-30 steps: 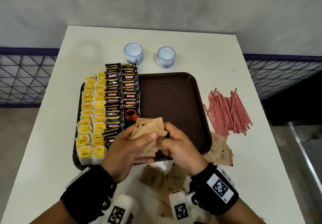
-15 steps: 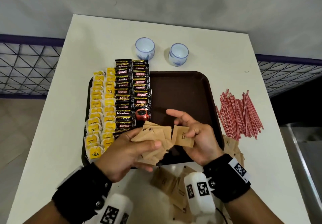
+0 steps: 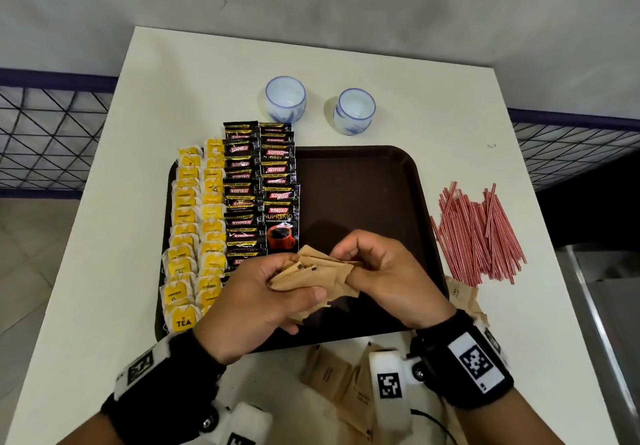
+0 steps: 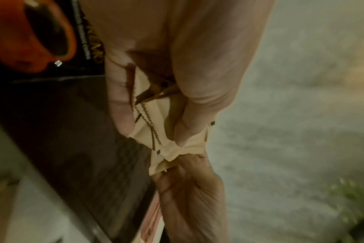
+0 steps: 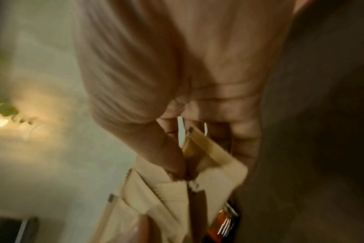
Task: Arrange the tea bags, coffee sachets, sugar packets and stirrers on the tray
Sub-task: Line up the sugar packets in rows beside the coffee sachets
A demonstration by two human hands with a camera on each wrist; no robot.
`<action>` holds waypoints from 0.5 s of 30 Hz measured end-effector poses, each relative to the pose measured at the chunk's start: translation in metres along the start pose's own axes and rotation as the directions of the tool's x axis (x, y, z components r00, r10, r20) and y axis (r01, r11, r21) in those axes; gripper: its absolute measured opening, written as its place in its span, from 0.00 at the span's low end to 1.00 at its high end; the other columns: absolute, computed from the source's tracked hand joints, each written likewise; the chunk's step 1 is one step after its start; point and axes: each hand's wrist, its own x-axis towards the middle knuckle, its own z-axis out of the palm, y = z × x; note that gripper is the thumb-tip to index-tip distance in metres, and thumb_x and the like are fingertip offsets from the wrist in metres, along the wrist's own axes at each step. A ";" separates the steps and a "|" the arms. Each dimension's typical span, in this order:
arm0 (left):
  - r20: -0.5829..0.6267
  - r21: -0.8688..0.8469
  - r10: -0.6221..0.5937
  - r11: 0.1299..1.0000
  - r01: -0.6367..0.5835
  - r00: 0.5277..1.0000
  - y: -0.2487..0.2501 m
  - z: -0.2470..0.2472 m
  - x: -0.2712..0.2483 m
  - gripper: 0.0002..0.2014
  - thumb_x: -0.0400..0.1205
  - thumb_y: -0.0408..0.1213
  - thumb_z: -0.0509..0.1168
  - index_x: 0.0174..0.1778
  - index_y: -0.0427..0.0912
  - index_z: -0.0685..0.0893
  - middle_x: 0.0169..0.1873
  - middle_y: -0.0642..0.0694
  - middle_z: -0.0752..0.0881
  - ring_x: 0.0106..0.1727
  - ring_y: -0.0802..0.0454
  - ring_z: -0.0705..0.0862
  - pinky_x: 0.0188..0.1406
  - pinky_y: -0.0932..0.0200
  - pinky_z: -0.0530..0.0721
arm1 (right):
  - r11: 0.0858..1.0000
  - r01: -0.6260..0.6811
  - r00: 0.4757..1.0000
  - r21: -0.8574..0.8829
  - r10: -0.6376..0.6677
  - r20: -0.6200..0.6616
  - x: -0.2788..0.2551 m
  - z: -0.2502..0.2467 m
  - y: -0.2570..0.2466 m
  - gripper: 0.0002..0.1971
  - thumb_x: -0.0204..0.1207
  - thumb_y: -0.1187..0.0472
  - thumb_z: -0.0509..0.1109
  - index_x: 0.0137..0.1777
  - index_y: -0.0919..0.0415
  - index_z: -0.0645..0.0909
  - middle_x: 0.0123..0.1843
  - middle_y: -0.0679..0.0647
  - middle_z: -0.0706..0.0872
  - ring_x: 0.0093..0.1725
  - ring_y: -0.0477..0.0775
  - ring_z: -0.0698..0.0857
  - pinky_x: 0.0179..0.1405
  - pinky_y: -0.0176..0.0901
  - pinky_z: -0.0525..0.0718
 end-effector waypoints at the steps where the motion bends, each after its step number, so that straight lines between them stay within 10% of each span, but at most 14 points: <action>1: -0.003 0.061 0.026 0.998 -0.026 1.000 0.001 -0.001 0.001 0.12 0.75 0.34 0.79 0.53 0.47 0.91 0.42 0.44 0.93 0.41 0.42 0.92 0.33 0.43 0.91 | 0.995 0.035 0.999 -0.090 -0.034 0.016 0.000 -0.002 -0.001 0.11 0.72 0.74 0.73 0.47 0.59 0.86 0.45 0.59 0.88 0.45 0.56 0.86 0.49 0.52 0.84; 7: 0.035 0.203 0.125 0.970 -0.130 0.991 0.014 -0.008 -0.001 0.11 0.77 0.36 0.78 0.54 0.50 0.91 0.42 0.47 0.93 0.39 0.45 0.91 0.32 0.45 0.92 | 0.974 0.078 0.993 -0.210 -0.057 0.103 0.009 -0.014 -0.004 0.15 0.75 0.74 0.72 0.53 0.53 0.88 0.47 0.53 0.89 0.50 0.53 0.88 0.56 0.44 0.85; 15: -0.394 0.015 0.152 0.987 -0.159 0.906 0.004 -0.092 -0.016 0.17 0.70 0.34 0.79 0.56 0.46 0.91 0.49 0.37 0.92 0.43 0.43 0.90 0.38 0.47 0.89 | 0.988 -0.142 0.892 -0.062 0.100 -0.441 0.043 -0.086 0.009 0.08 0.72 0.72 0.75 0.37 0.59 0.84 0.32 0.50 0.88 0.35 0.48 0.83 0.36 0.43 0.78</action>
